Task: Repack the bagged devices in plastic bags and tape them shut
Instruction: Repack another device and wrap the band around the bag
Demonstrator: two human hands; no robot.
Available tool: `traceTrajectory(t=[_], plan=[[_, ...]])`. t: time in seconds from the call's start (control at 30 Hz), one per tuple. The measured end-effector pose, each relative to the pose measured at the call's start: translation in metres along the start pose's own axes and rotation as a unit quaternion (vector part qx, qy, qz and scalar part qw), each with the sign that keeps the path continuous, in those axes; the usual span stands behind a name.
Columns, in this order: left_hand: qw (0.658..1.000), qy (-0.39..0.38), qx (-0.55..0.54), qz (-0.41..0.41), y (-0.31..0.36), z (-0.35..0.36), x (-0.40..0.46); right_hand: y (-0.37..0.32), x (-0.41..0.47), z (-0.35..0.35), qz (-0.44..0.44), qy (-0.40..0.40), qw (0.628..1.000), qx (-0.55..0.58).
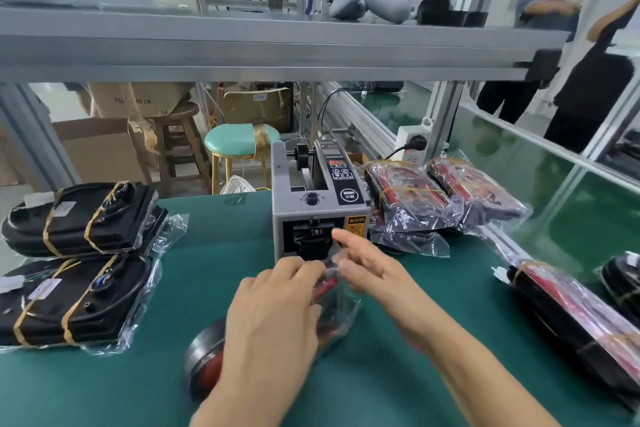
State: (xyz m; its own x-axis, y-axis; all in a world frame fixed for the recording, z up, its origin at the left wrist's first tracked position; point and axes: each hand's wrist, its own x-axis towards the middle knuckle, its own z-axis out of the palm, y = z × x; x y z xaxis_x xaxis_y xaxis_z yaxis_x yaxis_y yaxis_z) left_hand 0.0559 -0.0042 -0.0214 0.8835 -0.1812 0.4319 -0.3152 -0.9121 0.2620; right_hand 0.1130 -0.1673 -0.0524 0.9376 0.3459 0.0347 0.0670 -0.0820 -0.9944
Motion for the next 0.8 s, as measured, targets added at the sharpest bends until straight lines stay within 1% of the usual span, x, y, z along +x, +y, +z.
traceTrajectory(t=[0.03,0.07,0.13,0.17,0.23,0.27,0.3,0.33,0.37,0.4,0.43,0.47,0.5,0.53,0.57,0.6,0.63,0.67,0.7,0.73,0.77,0.8], plan=[[0.999,0.005,-0.031,-0.002,-0.005,-0.005,0.001,-0.004,0.001,-0.002,-0.003,-0.018,1.000,-0.008],[0.998,-0.008,-0.067,-0.012,-0.010,-0.011,-0.001,-0.008,0.002,-0.005,-0.009,-0.041,0.999,-0.031],[0.991,-0.015,-0.129,-0.033,-0.024,-0.017,-0.008,-0.015,0.000,-0.006,-0.045,-0.073,0.993,-0.075],[0.988,-0.024,-0.145,-0.038,-0.028,-0.019,-0.012,-0.016,-0.002,-0.006,-0.076,-0.069,0.991,-0.088],[0.987,-0.016,-0.151,-0.046,-0.032,-0.020,-0.018,-0.013,-0.008,-0.002,-0.165,-0.020,0.978,-0.128],[0.988,-0.002,-0.149,-0.047,-0.033,-0.018,-0.021,-0.009,-0.013,0.000,-0.225,0.019,0.960,-0.168],[0.988,0.015,-0.147,-0.042,-0.033,-0.017,-0.022,-0.005,-0.019,0.003,-0.291,0.058,0.929,-0.222],[0.989,0.025,-0.142,-0.033,-0.032,-0.016,-0.023,0.000,-0.025,0.006,-0.353,0.086,0.888,-0.283],[0.990,0.029,-0.136,-0.012,-0.030,-0.016,-0.023,0.006,-0.031,0.009,-0.399,0.103,0.846,-0.337],[0.991,0.031,-0.133,0.008,-0.029,-0.015,-0.023,0.011,-0.037,0.013,-0.428,0.113,0.813,-0.378],[0.991,0.034,-0.128,0.029,-0.026,-0.014,-0.022,0.018,-0.042,0.015,-0.439,0.115,0.794,-0.403],[0.991,0.038,-0.119,0.043,-0.024,-0.013,-0.022,0.023,-0.047,0.015,-0.435,0.108,0.791,-0.416],[0.992,0.043,-0.100,0.062,-0.024,-0.011,-0.022,0.025,-0.052,0.014,-0.411,0.086,0.808,-0.414],[0.993,0.042,-0.081,0.080,-0.026,-0.011,-0.022,0.025,-0.056,0.014,-0.363,0.056,0.846,-0.386],[0.992,0.044,-0.066,0.095,-0.029,-0.013,-0.023,0.021,-0.058,0.014,-0.293,0.032,0.900,-0.321],[0.992,0.047,-0.062,0.097,-0.033,-0.016,-0.026,0.015,-0.059,0.014,-0.210,0.029,0.951,-0.224],[0.992,0.053,-0.056,0.097,-0.039,-0.019,-0.028,0.011,-0.056,0.014,-0.141,0.068,0.979,-0.128],[0.993,0.049,-0.053,0.091,-0.045,-0.021,-0.033,0.008,-0.050,0.013,-0.087,0.126,0.986,-0.058],[0.995,0.030,-0.052,0.084,-0.051,-0.020,-0.034,0.008,-0.041,0.013,-0.046,0.177,0.983,-0.029],[0.996,0.029,-0.050,0.068,-0.052,-0.020,-0.030,0.006,-0.031,0.016,-0.008,0.209,0.978,-0.018],[0.997,-0.023,-0.062,0.034,-0.054,-0.018,-0.028,0.004,-0.020,0.020,0.023,0.226,0.974,-0.009],[0.997,-0.037,-0.056,0.046,-0.059,-0.016,-0.042,0.000,-0.010,0.026,0.052,0.239,0.970,0.007]])
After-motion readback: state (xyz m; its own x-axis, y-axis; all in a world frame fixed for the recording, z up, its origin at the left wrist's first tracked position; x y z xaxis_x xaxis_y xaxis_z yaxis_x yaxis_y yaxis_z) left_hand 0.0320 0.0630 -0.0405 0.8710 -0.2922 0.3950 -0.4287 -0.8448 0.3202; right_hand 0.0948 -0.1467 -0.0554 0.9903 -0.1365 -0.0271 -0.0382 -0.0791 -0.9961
